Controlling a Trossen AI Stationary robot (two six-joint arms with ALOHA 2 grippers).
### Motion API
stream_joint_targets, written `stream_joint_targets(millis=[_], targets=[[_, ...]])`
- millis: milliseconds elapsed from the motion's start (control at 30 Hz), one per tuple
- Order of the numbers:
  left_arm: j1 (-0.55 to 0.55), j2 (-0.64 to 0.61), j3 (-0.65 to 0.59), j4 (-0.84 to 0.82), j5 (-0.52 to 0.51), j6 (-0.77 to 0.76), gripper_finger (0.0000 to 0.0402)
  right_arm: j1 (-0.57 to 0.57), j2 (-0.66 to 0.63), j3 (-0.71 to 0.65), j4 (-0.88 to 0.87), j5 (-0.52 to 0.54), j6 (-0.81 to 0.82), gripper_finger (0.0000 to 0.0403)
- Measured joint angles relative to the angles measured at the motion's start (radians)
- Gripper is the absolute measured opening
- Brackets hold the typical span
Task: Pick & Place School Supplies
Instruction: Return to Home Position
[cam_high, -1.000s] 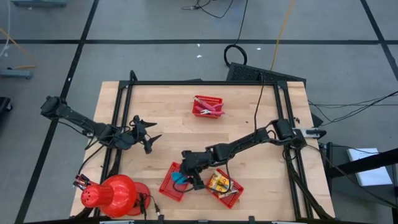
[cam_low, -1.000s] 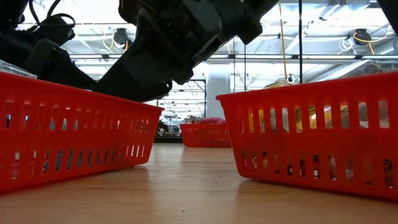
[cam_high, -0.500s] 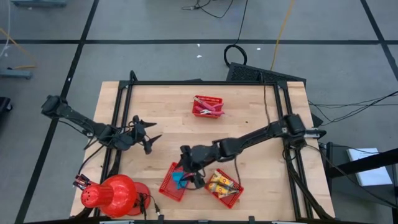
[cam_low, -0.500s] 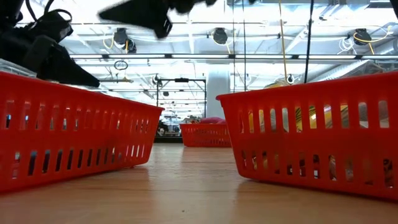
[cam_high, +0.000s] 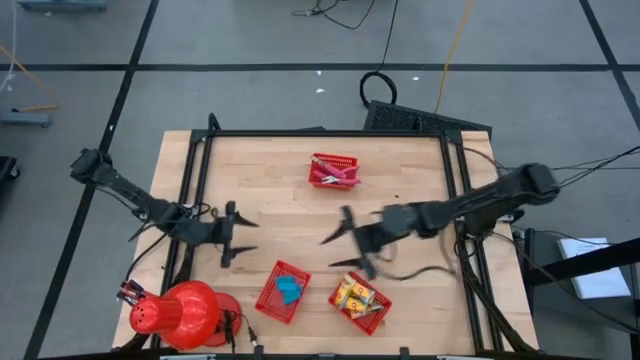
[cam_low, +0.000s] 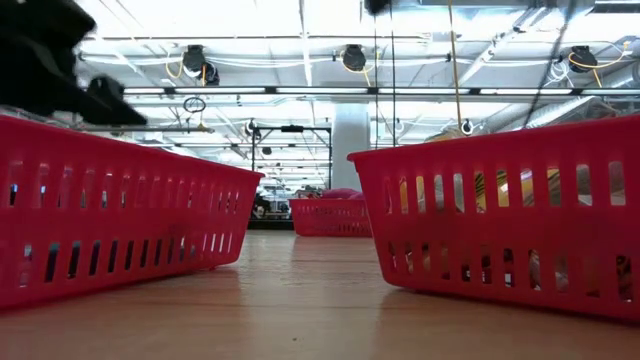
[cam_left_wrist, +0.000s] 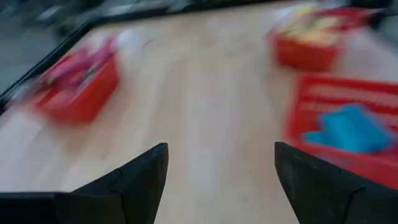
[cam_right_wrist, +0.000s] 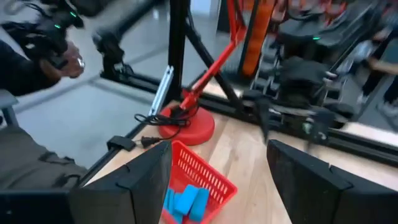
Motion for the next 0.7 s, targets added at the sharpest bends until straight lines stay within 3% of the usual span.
stream_joint_targets(millis=[133, 333, 533, 700], targets=[[-0.108, -0.070, 0.000, 0.067, -0.029, 0.087, 0.0294, -0.008, -0.229, -0.322, 0.217, -0.001, 0.026, 0.0254], [-0.273, -0.295, 0.000, -0.087, -0.175, 0.075, 0.0294, 0.021, -0.568, -0.671, 0.298, -0.002, 0.083, 0.0254], [-0.376, -0.479, 0.000, -0.156, -0.189, 0.099, 0.0294, 0.074, -0.863, -0.881, 0.320, -0.004, 0.057, 0.0254], [-0.431, -0.551, 0.000, -0.257, -0.163, 0.088, 0.0294, 0.083, -1.064, -0.969, 0.173, -0.031, 0.035, 0.0254]])
